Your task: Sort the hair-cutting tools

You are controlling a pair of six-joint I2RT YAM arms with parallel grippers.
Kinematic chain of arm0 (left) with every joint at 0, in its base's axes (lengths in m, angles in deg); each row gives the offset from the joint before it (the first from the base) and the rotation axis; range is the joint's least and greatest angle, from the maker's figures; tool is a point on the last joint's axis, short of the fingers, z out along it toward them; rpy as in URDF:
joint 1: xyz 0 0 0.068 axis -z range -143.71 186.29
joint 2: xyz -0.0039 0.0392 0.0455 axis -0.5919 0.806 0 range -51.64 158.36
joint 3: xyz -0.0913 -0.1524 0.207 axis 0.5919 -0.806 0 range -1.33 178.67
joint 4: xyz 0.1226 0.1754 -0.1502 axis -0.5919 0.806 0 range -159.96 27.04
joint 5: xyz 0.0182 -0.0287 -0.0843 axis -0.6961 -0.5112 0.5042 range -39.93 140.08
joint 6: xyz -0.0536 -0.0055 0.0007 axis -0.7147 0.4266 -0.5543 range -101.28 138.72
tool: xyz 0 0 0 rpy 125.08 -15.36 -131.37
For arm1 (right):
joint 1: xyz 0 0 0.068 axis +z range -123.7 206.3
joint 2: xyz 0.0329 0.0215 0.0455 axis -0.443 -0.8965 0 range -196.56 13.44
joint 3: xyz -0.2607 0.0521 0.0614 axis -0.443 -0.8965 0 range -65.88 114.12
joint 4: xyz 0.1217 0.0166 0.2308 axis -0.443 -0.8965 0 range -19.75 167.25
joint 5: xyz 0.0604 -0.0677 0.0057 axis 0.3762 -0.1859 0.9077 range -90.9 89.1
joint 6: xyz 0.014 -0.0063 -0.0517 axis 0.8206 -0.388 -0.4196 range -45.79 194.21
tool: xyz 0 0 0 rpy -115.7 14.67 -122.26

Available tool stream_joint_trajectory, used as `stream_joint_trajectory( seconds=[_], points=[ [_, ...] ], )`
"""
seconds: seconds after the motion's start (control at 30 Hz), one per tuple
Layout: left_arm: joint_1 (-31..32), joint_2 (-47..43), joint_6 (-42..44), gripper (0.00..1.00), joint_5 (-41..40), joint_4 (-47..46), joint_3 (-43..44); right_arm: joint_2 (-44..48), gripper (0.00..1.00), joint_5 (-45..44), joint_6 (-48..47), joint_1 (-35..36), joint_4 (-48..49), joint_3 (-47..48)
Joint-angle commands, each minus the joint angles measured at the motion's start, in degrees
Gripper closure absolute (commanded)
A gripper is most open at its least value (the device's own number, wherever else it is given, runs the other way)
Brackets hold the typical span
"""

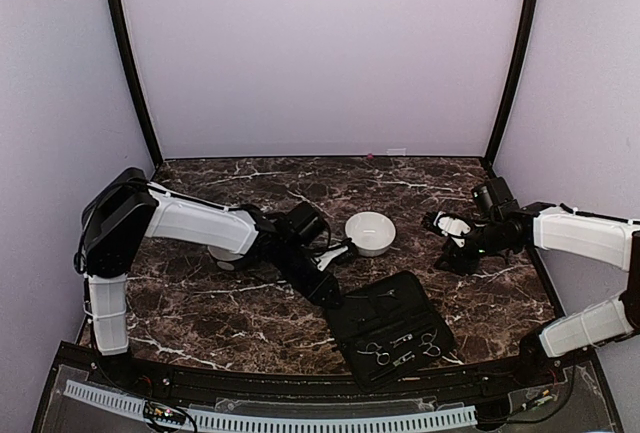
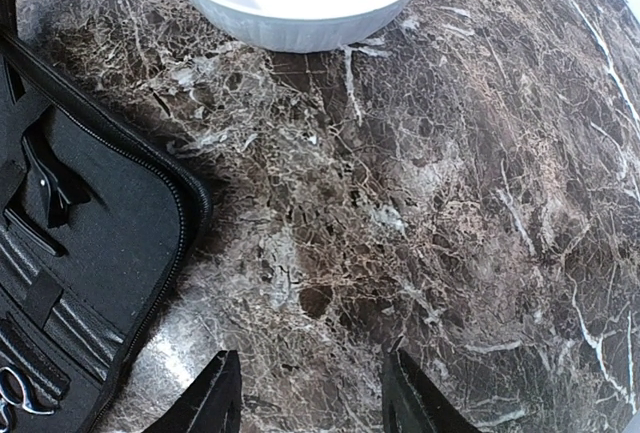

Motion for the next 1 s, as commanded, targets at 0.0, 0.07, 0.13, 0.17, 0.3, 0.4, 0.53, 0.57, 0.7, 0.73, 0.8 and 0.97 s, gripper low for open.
stream_joint_trajectory(
  seconds=[0.0,0.07,0.13,0.17,0.3,0.4,0.53,0.57,0.7,0.73,0.8,0.97],
  points=[
    [0.2,-1.1,3.0,0.83,-2.6,4.3,3.4,-0.1,0.52,0.2,-0.1,0.4,-0.2,1.4],
    [0.2,-1.9,4.2,0.87,-5.6,5.8,4.4,-0.1,0.52,0.3,-0.1,0.4,-0.2,1.3],
    [0.2,-2.8,5.7,0.89,-8.3,6.9,5.6,0.0,0.52,0.3,-0.1,0.4,-0.1,1.2],
    [0.2,-3.3,6.4,0.91,-9.3,7.1,6.2,-0.1,0.52,0.3,-0.1,0.4,-0.1,1.3],
    [0.4,-6.3,9.2,0.93,-13.1,5.9,6.9,-0.3,0.52,0.3,-0.2,0.4,-0.3,1.5],
    [0.9,-8.2,11.1,0.94,-15.0,5.1,7.1,-0.1,0.52,0.2,-0.1,0.4,-0.1,1.3],
    [3.8,-10.4,16.8,0.93,-18.3,3.9,5.6,-0.1,0.52,-0.8,-0.1,0.4,0.1,1.4],
    [4.8,-10.6,18.2,0.93,-19.5,3.7,5.4,-0.1,0.52,-1.0,0.0,0.4,0.2,1.4],
    [9.7,-10.4,22.8,0.92,-25.4,4.2,5.4,-0.5,0.52,-1.8,0.1,0.4,0.6,1.3],
    [11.0,-10.1,23.3,0.91,-26.7,4.6,5.8,-0.8,0.52,-1.9,0.1,0.4,0.6,1.4],
    [13.4,-9.7,24.1,0.83,-28.4,5.8,6.8,-1.1,0.52,-2.2,0.3,0.4,0.5,1.5],
    [17.5,-9.2,25.5,0.7,-24.0,9.3,8.0,-0.7,0.52,-3.4,0.5,0.4,0.8,1.4]
  ],
)
